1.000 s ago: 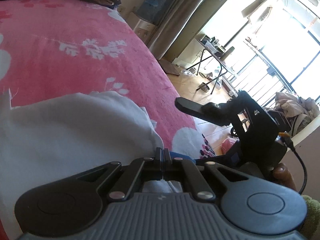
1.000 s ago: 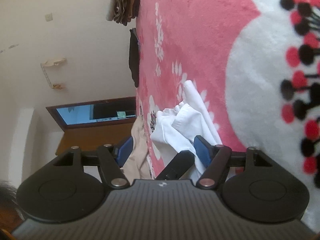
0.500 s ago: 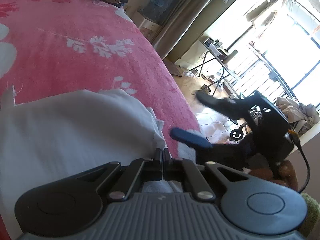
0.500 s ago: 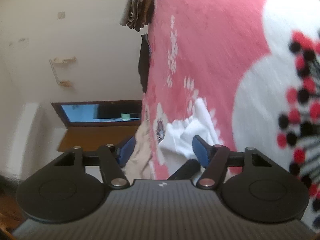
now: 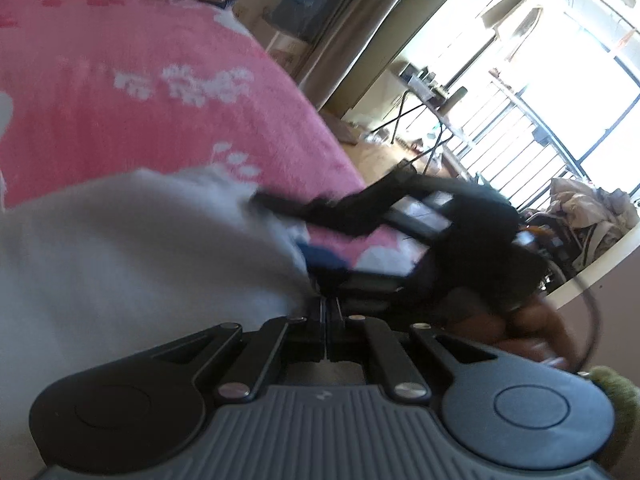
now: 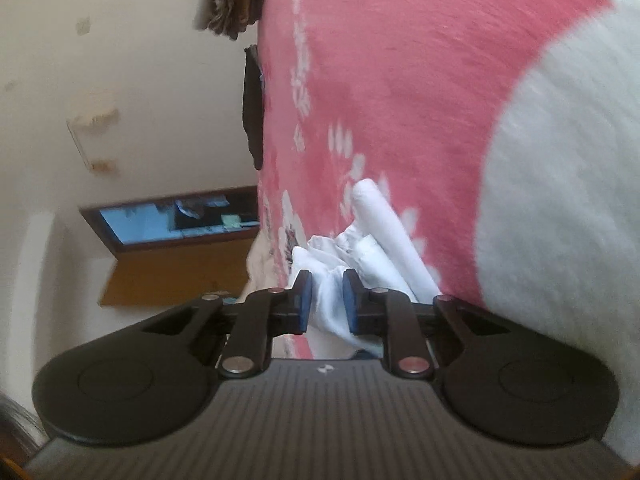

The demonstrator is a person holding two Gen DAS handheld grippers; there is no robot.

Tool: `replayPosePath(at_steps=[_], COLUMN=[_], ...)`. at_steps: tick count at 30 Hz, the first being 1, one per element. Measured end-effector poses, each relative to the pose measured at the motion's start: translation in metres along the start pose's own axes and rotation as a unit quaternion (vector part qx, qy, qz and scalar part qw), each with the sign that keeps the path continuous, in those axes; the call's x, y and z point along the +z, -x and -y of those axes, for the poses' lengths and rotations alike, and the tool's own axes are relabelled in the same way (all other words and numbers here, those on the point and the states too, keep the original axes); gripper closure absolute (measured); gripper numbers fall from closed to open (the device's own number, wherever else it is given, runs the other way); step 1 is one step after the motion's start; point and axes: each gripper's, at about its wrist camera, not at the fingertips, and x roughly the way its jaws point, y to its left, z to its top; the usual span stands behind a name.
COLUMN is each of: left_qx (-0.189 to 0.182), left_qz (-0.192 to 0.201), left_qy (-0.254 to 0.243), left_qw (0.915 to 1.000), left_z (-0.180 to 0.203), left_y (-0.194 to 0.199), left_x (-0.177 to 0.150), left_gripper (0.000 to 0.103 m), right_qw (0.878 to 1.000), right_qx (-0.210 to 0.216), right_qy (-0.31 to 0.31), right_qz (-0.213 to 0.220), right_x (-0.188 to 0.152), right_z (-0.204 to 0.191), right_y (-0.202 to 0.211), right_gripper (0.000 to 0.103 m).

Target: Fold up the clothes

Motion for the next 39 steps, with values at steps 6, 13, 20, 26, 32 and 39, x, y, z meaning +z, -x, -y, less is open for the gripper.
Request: replayPosePath(at_steps=[6, 13, 20, 26, 32, 39], left_qx=[-0.006, -0.012, -0.018, -0.019, -0.017, -0.025], left_qz=[0.002, 0.006, 0.013, 0.017, 0.014, 0.021], left_qy=[0.008, 0.016, 0.020, 0.018, 0.027, 0.029], left_qw=[0.9999, 0.9998, 0.9996, 0.9995, 0.9994, 0.9991], left_z=[-0.003, -0.006, -0.006, -0.006, -0.010, -0.009], left_y=[0.000, 0.001, 0.009, 0.008, 0.005, 0.012], left_x=[0.001, 0.002, 0.005, 0.009, 0.009, 0.011], left_gripper=[0.102, 0.102, 0.102, 0.102, 0.102, 0.102], right_qw=[0.998, 0.998, 0.999, 0.999, 0.997, 0.987], right_qx=[0.043, -0.035, -0.040, -0.042, -0.046, -0.130], right_qy=[0.012, 0.009, -0.014, -0.022, 0.032, 0.084], right_qz=[0.053, 0.044, 0.021, 0.004, 0.057, 0.034], right_x=[-0.010, -0.055, -0.078, -0.083, -0.075, -0.085], right_z=[-0.009, 0.008, 0.024, 0.028, 0.001, -0.003], right_y=[0.061, 0.099, 0.094, 0.087, 0.111, 0.095], right_gripper=[0.079, 0.082, 0.091, 0.092, 0.092, 0.092])
